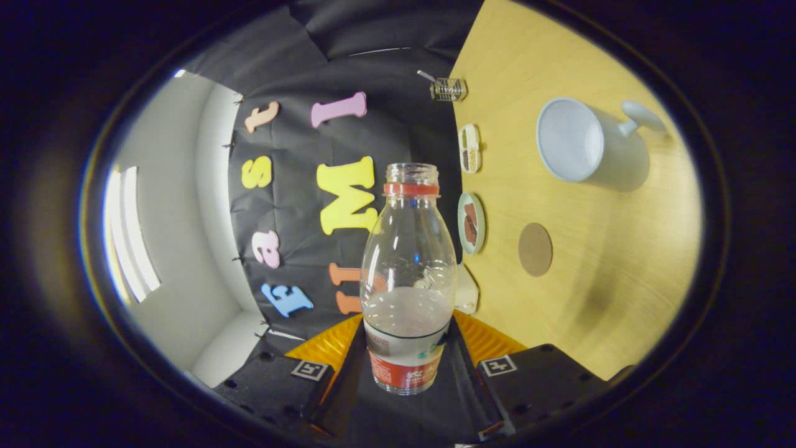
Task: Take the bottle from table, then pour the juice into the cup, finally place the bottle on the coaster
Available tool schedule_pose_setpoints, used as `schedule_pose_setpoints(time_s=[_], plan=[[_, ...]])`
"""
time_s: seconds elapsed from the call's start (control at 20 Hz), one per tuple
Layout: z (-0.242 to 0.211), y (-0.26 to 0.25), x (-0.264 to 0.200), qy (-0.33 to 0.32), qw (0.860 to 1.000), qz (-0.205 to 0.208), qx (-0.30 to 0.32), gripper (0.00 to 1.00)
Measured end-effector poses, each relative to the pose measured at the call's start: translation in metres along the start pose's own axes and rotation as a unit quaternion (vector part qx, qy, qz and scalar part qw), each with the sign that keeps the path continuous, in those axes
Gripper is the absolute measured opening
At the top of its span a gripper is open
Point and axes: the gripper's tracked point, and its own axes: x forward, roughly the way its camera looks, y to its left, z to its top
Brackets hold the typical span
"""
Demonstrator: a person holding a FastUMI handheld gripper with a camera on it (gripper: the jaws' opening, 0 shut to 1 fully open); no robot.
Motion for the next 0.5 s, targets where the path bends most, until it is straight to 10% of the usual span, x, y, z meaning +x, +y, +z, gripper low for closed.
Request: schedule_pose_setpoints(time_s=[0.2,0.5], plan=[[-0.02,-0.009,-0.006,0.026,0.99,-0.025,-0.139,0.74],[-0.026,-0.009,-0.027,0.04,0.937,-0.028,-0.346,0.75]])
